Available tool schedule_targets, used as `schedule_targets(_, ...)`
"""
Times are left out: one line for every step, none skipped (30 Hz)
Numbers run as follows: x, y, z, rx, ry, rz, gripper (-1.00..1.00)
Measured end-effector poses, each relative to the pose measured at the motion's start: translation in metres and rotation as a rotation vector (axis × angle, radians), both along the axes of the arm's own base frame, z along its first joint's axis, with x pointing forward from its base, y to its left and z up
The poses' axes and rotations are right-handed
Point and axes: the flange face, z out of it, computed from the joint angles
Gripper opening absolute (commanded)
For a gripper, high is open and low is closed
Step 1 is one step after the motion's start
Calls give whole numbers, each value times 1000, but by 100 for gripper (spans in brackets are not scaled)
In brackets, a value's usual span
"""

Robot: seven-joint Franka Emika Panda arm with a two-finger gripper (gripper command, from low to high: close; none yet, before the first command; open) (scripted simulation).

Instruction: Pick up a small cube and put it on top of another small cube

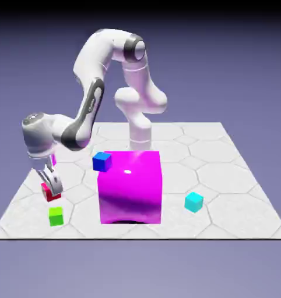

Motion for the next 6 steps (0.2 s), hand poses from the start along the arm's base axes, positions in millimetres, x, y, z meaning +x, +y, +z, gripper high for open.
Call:
schedule_targets(-1, 1, -16, 0, 0, -1, 100)
schedule_targets(-1, 1, -16, -1, 1, -1, 100)
schedule_targets(-1, 1, -16, -1, 1, -1, 100)
schedule_targets(0, 0, 2, -1, 1, 0, 100)
schedule_targets(1, -1, 21, -1, 1, 0, 100)
schedule_targets(1, -1, 39, -1, 1, 0, 100)
